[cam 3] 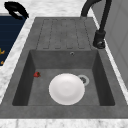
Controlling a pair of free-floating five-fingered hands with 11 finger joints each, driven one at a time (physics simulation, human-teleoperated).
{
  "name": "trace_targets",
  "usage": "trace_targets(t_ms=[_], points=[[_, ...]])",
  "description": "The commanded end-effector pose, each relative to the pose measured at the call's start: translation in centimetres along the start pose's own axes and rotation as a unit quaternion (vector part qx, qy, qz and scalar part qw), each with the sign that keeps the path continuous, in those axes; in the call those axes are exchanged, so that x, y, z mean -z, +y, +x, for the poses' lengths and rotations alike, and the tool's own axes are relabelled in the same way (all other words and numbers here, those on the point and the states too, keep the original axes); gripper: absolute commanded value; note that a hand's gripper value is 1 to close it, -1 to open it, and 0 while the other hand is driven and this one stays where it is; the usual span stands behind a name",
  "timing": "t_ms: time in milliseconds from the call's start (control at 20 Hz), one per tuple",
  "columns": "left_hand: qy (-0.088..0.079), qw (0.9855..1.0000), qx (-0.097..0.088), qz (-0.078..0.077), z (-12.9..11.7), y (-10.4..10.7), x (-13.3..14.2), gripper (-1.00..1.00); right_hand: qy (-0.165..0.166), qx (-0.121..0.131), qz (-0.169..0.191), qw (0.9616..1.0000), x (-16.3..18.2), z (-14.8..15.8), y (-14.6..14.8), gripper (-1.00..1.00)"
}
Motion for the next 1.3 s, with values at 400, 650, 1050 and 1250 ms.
trace_targets(t_ms=[400,650,1050,1250], points=[[0.000,1.0000,0.000,0.000,0.0,0.0,0.0,0.00,0.000,0.002,-0.004,1.0000,-3.7,8.9,-5.0,1.00],[0.000,1.0000,0.000,0.000,0.0,0.0,0.0,0.00,0.001,-0.003,-0.003,1.0000,-3.6,13.3,-4.5,1.00],[0.000,1.0000,0.000,0.000,0.0,0.0,0.0,0.00,-0.079,0.004,-0.049,0.9957,-0.7,17.1,1.3,1.00],[0.000,1.0000,0.000,0.000,0.0,0.0,0.0,0.00,-0.131,-0.018,-0.054,0.9898,1.1,18.2,4.0,1.00]])
